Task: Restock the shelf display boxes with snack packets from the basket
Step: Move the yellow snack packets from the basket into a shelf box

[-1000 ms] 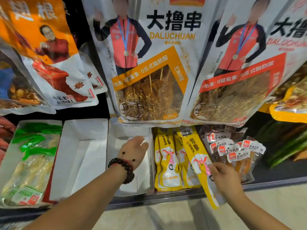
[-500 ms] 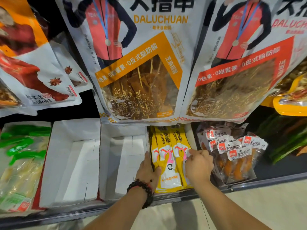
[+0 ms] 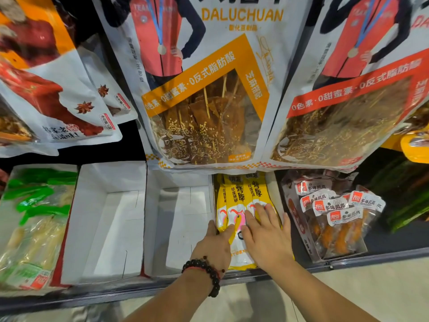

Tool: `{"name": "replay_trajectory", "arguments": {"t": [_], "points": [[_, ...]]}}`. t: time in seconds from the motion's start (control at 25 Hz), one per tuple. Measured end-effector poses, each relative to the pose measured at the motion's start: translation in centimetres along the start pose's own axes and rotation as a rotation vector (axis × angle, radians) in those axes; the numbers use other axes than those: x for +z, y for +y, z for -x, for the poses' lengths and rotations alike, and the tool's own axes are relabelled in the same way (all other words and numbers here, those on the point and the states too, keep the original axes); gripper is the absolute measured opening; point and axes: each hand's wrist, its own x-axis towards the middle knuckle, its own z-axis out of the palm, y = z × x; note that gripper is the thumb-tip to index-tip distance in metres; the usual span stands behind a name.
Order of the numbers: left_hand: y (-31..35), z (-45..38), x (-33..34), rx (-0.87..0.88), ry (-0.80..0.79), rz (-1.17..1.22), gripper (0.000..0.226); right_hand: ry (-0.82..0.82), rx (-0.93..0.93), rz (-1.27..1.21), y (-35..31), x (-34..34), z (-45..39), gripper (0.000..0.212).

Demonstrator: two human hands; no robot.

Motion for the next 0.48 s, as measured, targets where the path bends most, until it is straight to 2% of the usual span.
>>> {"name": "replay_trajectory", "arguments": {"t": [0.16, 0.36, 0.48], "points": [[0.4, 0.5, -0.1, -0.003, 0.068, 0.082, 0.038, -0.057, 0.045, 0.022, 1.7, 0.2, -0.5, 0.061], [0.1, 1.0, 0.0, -0.031, 0.082, 0.038, 0.044, -0.102, 0.037, -0.089, 3.8, -0.1, -0.1, 0.071], [-0.1, 1.1, 0.7, -0.036, 0.149, 0.04, 0.044, -0.142, 0.084, -0.131, 2.0, -0.6, -0.4, 0.06]]}}
